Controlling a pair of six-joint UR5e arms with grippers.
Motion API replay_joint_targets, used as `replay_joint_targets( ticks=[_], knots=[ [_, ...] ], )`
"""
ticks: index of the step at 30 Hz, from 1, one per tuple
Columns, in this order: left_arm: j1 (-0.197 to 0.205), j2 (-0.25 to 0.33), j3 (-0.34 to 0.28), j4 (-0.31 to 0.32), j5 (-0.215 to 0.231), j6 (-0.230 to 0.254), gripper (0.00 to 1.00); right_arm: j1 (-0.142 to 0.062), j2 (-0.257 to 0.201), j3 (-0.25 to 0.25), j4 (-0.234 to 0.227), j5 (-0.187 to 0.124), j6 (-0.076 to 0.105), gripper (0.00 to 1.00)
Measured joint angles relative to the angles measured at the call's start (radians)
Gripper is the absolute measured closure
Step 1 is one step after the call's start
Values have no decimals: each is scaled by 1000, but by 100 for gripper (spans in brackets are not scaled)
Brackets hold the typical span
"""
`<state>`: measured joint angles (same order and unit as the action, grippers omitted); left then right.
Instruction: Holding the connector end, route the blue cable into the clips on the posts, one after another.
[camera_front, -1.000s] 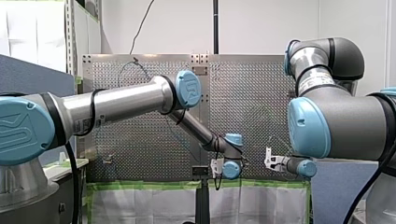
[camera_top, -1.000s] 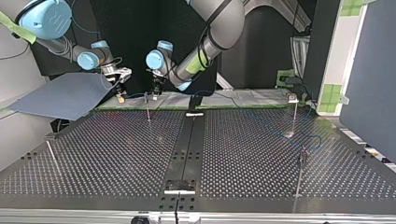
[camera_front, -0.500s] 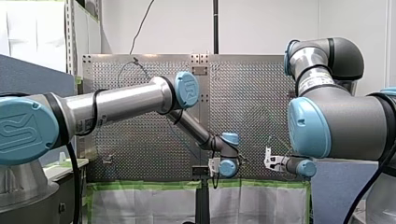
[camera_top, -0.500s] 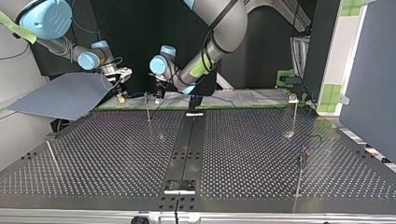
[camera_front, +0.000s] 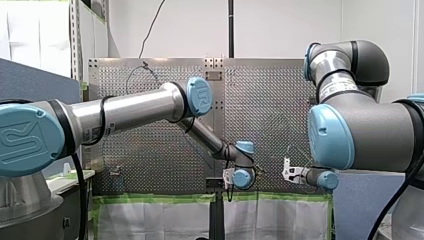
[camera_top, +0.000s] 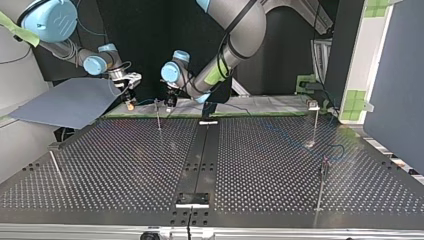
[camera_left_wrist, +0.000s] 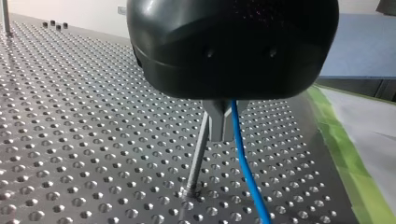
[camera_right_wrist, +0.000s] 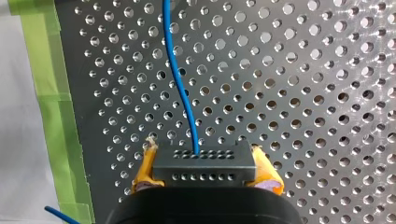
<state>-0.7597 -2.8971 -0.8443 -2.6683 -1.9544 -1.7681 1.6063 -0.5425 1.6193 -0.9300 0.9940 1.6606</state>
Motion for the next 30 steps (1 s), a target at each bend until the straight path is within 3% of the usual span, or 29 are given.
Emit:
replay_joint_targets(
  ticks=[10, 24, 30],
  knots=[
    [-1, -60, 57, -20, 8, -8, 100, -1, 1, 0, -1, 1, 13, 100],
    [18, -35, 74, -12, 13, -11, 100, -8, 18, -22, -5, -1, 31, 100],
    [28, -35, 85, -5, 20, -12, 100, -4, 38, -59, 4, 2, 22, 100]
  ],
)
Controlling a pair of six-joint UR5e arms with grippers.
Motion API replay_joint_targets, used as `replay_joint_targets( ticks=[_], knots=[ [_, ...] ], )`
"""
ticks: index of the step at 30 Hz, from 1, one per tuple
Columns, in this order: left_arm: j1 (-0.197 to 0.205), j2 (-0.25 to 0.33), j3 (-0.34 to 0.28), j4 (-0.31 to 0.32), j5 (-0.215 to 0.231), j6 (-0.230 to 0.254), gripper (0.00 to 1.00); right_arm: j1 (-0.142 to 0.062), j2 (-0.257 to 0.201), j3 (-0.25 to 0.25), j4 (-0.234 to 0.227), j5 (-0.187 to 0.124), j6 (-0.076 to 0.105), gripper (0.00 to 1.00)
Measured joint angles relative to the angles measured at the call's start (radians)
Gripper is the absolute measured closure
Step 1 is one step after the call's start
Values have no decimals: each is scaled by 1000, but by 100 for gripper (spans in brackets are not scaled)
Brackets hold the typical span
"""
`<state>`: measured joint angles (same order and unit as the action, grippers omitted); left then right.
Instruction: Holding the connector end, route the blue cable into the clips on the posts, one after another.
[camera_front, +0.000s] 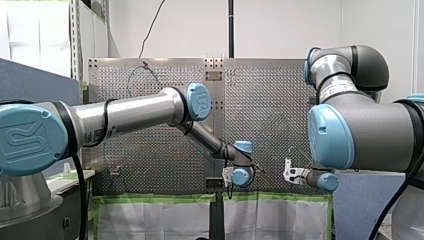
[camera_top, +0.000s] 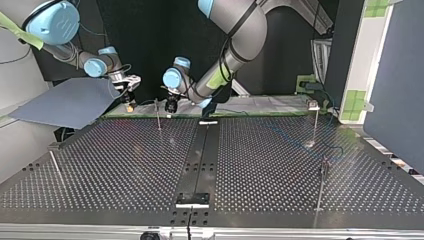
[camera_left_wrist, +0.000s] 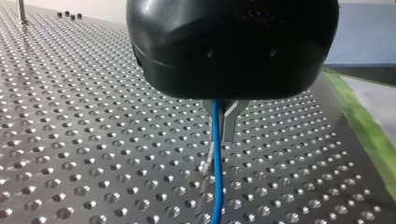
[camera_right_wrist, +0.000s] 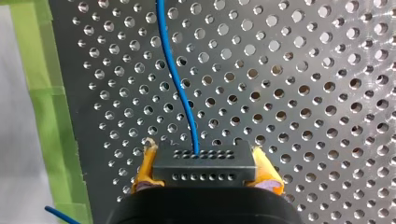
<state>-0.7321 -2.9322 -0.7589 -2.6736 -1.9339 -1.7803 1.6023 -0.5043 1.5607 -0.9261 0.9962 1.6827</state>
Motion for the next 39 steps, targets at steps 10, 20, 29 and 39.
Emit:
replay_joint_targets(
  ticks=[10, 20, 29, 39],
  knots=[
    [23, 0, 9, 1, 0, 0, 100, 3, 3, -43, 4, 2, -4, 100],
    [32, 0, 9, -2, 6, 1, 93, 4, 3, -66, 5, 3, -5, 100],
    [32, 0, 9, -16, 26, 6, 81, 5, 3, -82, 5, 0, -2, 100],
    [28, 0, 9, -63, -6, 53, 2, 6, 3, -83, 8, -2, -1, 100]
  ],
)
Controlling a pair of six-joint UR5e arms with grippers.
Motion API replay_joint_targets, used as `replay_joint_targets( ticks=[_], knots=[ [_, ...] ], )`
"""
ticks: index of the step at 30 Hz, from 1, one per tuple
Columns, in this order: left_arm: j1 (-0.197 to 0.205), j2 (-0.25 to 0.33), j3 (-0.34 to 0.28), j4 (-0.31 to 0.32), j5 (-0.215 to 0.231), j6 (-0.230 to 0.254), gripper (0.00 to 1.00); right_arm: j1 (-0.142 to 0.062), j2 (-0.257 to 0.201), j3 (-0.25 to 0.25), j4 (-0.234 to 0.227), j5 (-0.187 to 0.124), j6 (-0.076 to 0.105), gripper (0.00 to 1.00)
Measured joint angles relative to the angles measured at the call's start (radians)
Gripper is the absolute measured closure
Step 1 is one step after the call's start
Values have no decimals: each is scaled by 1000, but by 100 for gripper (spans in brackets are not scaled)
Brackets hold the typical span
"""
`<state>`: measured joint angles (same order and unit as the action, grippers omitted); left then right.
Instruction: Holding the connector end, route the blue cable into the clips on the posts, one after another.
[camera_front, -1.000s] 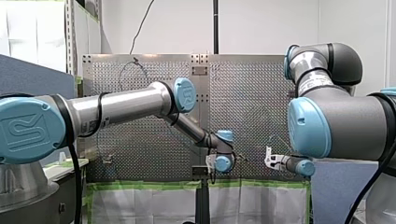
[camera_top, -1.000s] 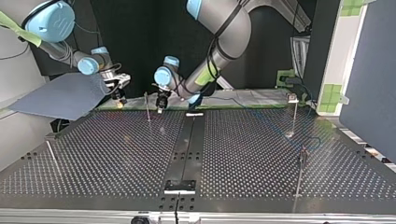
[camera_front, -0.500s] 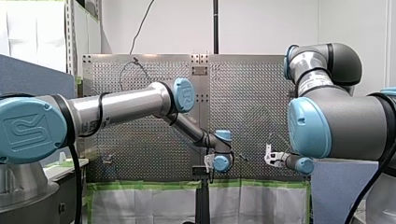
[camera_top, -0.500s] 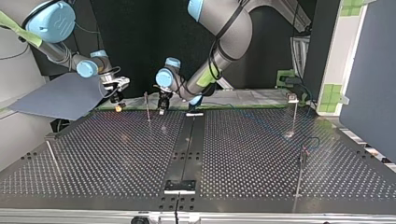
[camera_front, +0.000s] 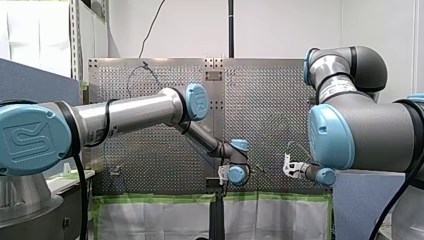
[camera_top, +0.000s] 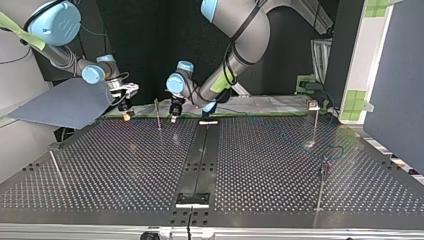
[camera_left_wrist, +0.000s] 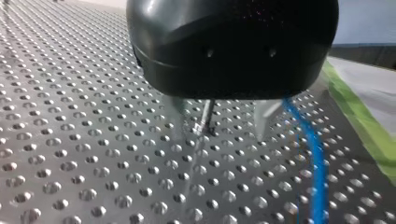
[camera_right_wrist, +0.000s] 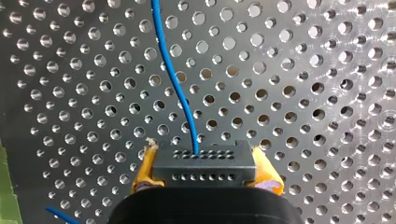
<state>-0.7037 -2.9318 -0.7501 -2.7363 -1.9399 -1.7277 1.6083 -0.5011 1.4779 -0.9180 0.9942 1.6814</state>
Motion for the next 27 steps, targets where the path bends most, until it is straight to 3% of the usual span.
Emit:
replay_joint_targets(
  ticks=[4, 16, 21, 27],
  knots=[
    [-4, 0, 0, -32, -26, 3, 2, 0, 0, 0, 0, 0, 0, 100],
    [-18, 3, 0, -123, -25, 5, 2, 4, 0, 0, 6, -1, 0, 100],
    [-28, 36, -30, -144, 9, 5, 2, 6, 0, 0, 10, 0, 0, 100],
    [-42, 99, -94, -96, 49, 5, 2, 7, 0, 0, 11, 0, 0, 100]
  ],
)
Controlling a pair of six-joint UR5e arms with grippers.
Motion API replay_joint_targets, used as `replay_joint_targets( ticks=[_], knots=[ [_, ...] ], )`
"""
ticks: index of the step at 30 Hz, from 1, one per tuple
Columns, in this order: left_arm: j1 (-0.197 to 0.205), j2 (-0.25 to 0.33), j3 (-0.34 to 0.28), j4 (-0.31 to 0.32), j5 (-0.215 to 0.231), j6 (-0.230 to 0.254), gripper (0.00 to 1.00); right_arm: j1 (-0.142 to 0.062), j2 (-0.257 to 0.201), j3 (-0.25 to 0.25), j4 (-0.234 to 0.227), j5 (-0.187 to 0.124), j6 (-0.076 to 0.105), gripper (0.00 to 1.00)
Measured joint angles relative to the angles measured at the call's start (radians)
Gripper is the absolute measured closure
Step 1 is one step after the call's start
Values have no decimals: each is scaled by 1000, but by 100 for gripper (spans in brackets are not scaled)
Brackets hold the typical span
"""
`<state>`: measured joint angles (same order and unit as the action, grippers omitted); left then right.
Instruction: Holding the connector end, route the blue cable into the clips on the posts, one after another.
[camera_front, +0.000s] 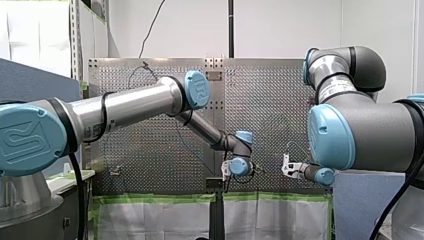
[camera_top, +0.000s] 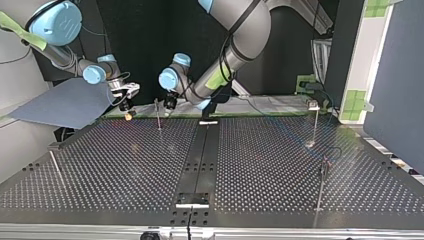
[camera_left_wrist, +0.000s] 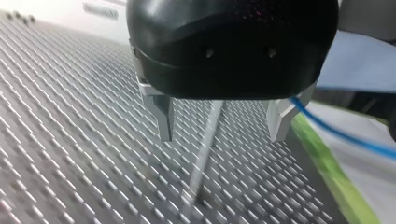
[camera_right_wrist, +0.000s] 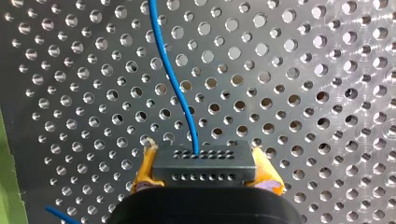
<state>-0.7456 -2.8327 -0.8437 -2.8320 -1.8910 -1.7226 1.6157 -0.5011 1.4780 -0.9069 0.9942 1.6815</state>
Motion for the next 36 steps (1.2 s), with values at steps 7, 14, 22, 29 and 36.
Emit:
replay_joint_targets(
  ticks=[7, 14, 22, 29, 36],
  knots=[
    [-23, 22, -69, 37, 4, 2, 2, 2, 1, 0, 1, -4, 1, 100],
    [-46, 23, -144, 40, -10, 3, 2, 4, 1, 0, 2, -7, 1, 100],
    [-66, 26, -186, 52, -9, 4, 2, 7, 2, 0, 2, -8, 1, 100],
    [-85, 36, -188, 91, -12, 5, 2, 8, 3, 0, 2, -8, 2, 100],
    [-89, 57, -188, 119, -33, 3, 2, 2, 3, 0, 3, -5, 9, 100]
  ],
)
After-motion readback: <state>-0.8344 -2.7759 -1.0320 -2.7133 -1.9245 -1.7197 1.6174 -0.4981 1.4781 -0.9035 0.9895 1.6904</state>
